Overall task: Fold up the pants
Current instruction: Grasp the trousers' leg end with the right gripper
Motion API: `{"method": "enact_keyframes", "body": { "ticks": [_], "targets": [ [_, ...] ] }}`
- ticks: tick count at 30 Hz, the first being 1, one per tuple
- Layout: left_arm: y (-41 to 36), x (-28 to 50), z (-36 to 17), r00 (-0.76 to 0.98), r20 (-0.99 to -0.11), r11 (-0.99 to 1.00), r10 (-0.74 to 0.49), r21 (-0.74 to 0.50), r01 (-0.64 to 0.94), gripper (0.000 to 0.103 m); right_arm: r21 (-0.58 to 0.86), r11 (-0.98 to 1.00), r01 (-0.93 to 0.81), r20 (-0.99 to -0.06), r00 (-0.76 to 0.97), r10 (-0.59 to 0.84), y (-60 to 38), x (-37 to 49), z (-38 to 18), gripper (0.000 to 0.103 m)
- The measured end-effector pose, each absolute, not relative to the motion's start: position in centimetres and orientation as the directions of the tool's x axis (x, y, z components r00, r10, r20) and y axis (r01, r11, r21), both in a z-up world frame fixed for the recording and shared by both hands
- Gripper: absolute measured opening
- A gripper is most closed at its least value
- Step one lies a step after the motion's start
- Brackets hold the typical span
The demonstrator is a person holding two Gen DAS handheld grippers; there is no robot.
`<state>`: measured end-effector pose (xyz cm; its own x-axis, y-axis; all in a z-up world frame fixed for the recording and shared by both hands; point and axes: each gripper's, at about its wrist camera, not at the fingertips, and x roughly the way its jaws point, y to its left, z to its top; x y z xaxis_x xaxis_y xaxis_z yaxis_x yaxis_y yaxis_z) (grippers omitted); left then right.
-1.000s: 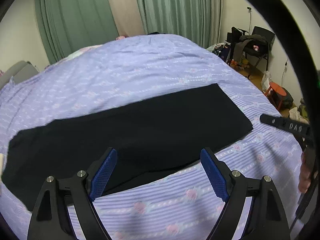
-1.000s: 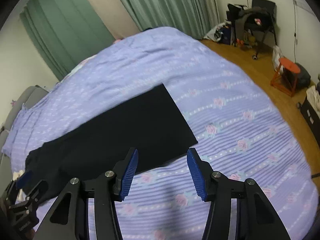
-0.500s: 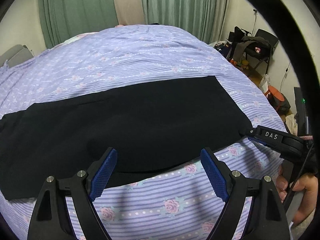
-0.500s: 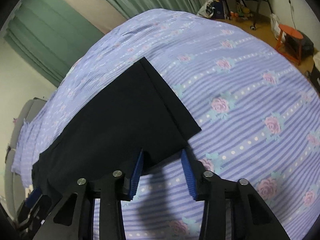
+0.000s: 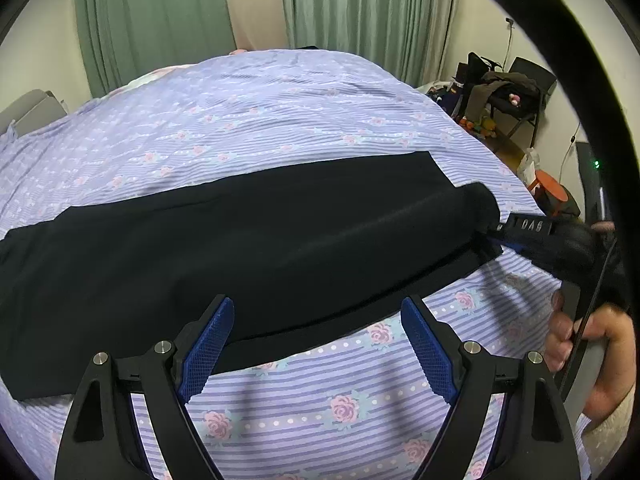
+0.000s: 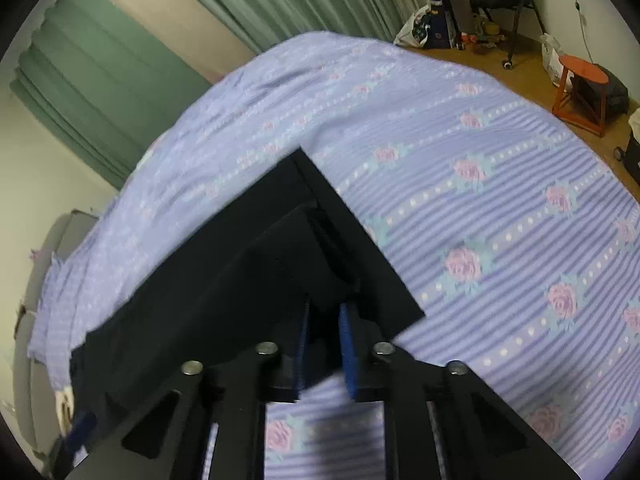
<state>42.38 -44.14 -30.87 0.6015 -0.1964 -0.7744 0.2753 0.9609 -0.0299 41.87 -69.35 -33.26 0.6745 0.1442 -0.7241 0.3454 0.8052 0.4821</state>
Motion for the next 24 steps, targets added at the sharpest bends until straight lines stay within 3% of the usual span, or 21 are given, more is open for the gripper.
{"method": "enact_keyframes", "body": {
  "ticks": [6,11,16,17,18,19,23,24],
  "targets": [
    [-44.1,42.5,-31.1,0.582,-0.786,0.963,-0.208,-0.061,0.261,0.086,0.464,0.818,0.341,-0.700,0.706,0.103,-69.5,41.4,-31.1,0.006],
    [-44.2,42.6,-31.3,0.580,-0.789,0.964,-0.205,-0.059,0.260,0.086,0.382,0.820,0.426,-0.747,0.665,0.002,-70.0,41.0,-31.3,0.004],
    [-43.8,43.0,-31.4,0.576,-0.793,0.965,-0.199,-0.054,0.258,0.086,0.317,0.837,0.447,-0.817,0.577,0.001,-69.8,41.6,-34.3,0.005],
    [-43.8,43.0,-31.4,0.574,-0.795,0.965,-0.196,-0.052,0.258,0.086,0.312,0.834,0.455,-0.823,0.568,-0.002,-69.9,41.5,-34.5,0.007],
    [-43.8,43.0,-31.3,0.575,-0.795,0.965,-0.192,-0.048,0.257,0.086,0.319,0.824,0.468,-0.824,0.567,-0.003,-70.1,41.1,-34.5,0.019],
    [-43.7,43.0,-31.3,0.580,-0.793,0.967,-0.186,-0.042,0.253,0.086,0.325,0.812,0.485,-0.826,0.564,-0.006,-70.3,40.7,-34.4,0.039],
    [-43.3,43.0,-31.1,0.595,-0.785,0.970,-0.174,-0.033,0.240,0.086,0.355,0.775,0.523,-0.795,0.605,-0.044,-71.0,37.8,-32.5,0.046],
    [-43.2,43.0,-31.1,0.598,-0.783,0.971,-0.173,-0.033,0.237,0.086,0.372,0.776,0.510,-0.786,0.617,-0.029,-70.9,37.5,-32.2,0.053]
  ]
}}
